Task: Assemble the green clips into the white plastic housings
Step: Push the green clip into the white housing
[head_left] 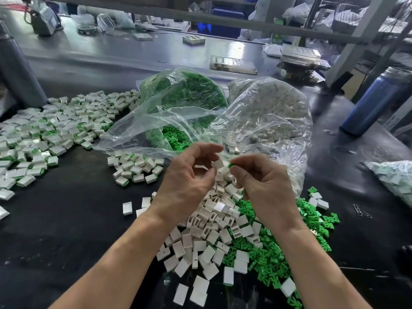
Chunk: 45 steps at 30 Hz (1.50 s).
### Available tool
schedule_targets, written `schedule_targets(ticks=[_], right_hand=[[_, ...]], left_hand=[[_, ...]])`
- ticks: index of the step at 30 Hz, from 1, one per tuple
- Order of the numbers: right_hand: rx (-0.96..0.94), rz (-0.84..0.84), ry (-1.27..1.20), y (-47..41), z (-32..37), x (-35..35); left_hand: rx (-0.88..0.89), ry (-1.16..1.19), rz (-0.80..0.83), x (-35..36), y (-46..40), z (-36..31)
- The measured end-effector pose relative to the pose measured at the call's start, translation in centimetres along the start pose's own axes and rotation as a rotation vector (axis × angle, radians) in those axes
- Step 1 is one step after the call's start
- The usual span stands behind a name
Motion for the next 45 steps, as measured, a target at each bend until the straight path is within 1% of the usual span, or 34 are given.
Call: schedule_targets(ticks=[5, 8, 11, 15, 19, 23, 25, 29, 33, 39, 42, 45], right_hand=[[-0.079, 0.049, -0.019, 0.3, 0.8, 0.6], [-0.105, 0.039, -0.055, 0.4, 1.2, 0.6], [-0.105, 0.024, -0.063, 0.4, 1.1, 0.6], [-0.096, 0.000, -0.078, 0.3, 0.9, 0.4], [-0.070, -0.015, -0.116, 0.3, 0.6, 0.2], [-0.079, -0.041, -0.150, 0.4, 0.7, 0.3], [-0.080, -0.061, -0.169, 0.3, 0.7, 0.3], [-0.090, -0.085, -0.160, 0.3, 0.8, 0.2], [-0.102, -0.052, -0.117, 0.4, 0.9, 0.2], [-0.073, -0.014, -0.065, 0.4, 0.9, 0.0], [-0.087, 0.008, 0.003, 0.3, 1.0, -0.2], [-0.088, 0.019, 0.028, 0.3, 1.0, -0.3]], left_hand=[[-0.019, 0.115, 0.024, 0.6, 0.0, 0.4], [-0.023, 0.166, 0.028, 0.7, 0.0, 0.7], [-0.018, 0.165, 0.041, 1.0, 0.1, 0.8], [-0.017, 0.249, -0.028, 0.8, 0.3, 1.0], [-0.075, 0.351, -0.081, 0.4, 0.1, 1.3], [-0.142, 0.496, -0.052, 0.9, 0.2, 1.2], [-0.170, 0.521, -0.037, 1.2, 0.2, 1.2], [-0.184, 0.523, -0.022, 1.5, 0.3, 1.4], [-0.180, 0.498, -0.012, 1.4, 0.3, 1.4], [-0.141, 0.368, -0.023, 1.3, 0.3, 1.3], [-0.113, 0.275, -0.022, 1.0, 0.3, 1.5], [-0.111, 0.231, -0.023, 0.8, 0.3, 1.6]])
Point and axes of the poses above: each hand's wrist, its own y-axis away from the middle knuckle, its own x-axis out of the palm, z = x × y, the point moved 5 cm from there along -y, towards the middle knuckle
